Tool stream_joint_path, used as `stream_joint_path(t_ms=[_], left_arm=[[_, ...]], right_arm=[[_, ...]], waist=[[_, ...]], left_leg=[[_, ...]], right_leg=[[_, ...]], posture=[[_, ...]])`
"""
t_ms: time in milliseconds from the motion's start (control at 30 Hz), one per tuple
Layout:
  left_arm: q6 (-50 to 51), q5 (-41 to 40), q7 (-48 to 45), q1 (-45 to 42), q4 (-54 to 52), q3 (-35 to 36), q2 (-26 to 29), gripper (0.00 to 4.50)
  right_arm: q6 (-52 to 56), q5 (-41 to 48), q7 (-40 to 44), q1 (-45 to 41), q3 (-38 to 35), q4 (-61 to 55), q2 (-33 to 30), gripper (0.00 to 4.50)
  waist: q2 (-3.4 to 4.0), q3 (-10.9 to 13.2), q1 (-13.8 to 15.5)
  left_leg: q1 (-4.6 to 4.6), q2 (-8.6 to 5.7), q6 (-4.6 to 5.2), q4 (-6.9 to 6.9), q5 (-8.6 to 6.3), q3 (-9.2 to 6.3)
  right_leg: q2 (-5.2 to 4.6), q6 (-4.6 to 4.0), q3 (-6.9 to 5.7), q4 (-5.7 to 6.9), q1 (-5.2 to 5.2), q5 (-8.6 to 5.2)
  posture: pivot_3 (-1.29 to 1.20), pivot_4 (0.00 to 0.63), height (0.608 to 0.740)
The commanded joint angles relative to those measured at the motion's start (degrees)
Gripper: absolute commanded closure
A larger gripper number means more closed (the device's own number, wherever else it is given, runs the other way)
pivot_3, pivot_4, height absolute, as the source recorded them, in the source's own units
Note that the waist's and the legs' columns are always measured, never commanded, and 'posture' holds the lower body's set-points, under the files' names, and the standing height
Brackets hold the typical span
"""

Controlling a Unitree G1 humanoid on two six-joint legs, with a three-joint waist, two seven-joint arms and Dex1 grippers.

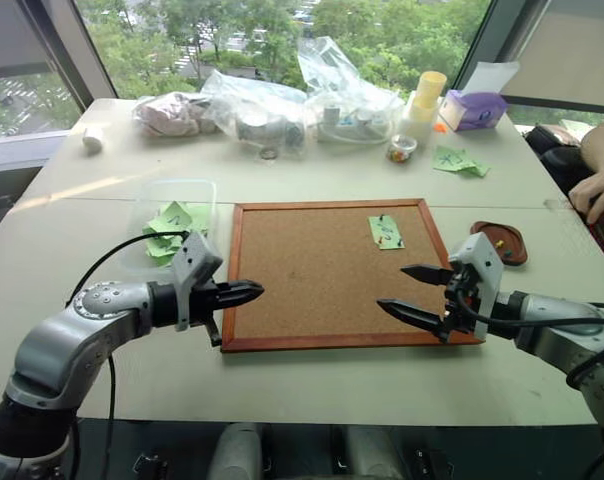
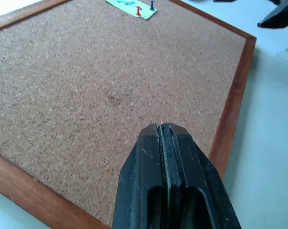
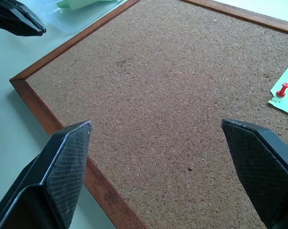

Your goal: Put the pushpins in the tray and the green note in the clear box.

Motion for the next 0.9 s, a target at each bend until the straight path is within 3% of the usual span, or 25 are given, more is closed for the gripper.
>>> stream_joint_path(t_ms=[33,500,733,900], left_arm=[[-0.03,-2.45,0.20,-0.67,-1.55,1.92,-0.83,4.49],[-1.12,-0.90,1.94,-4.05,-0.56,-0.16,-2.28,4.49],[-3.18,8.05,4.95,-12.64,4.43,-8.28,-4.60,4.49],[-5.92,15.25,5.82,-15.34,12.98,-15.57,-8.79,4.49]], right_arm=[[-1.21,-0.20,0.35,-0.99,-0.93,-0.09,-0.53,0.00],[-1.16,-2.13,-3.66,-2.45,0.37,-0.28,2.69,0.00],[-3.55,-6.98,-6.91,-5.42,2.03,3.76,3.84,0.00],[-8.02,-15.03,-12.35,-15.06,6.04,16.97,9.12,0.00]], waist=[[0.00,0.00,-0.03],[0.00,0.00,0.01],[-0.01,0.00,0.05],[0.01,0.00,-0.34]], left_leg=[[0.00,0.00,0.00,0.00,0.00,0.00],[0.00,0.00,-0.11,0.00,0.06,0.00],[-0.01,-0.06,-0.15,0.02,0.09,0.01],[0.03,-0.05,-0.17,0.02,0.11,0.08]], right_leg=[[0.00,0.00,0.00,0.00,0.00,0.00],[0.03,0.01,0.00,0.00,0.00,0.00],[0.04,0.01,0.01,-0.02,0.02,0.01],[0.13,0.03,0.06,0.01,-0.01,0.01]], posture=[[0.00,0.150,0.735],[0.00,0.150,0.735],[0.00,0.150,0.735],[0.00,0.150,0.735]])
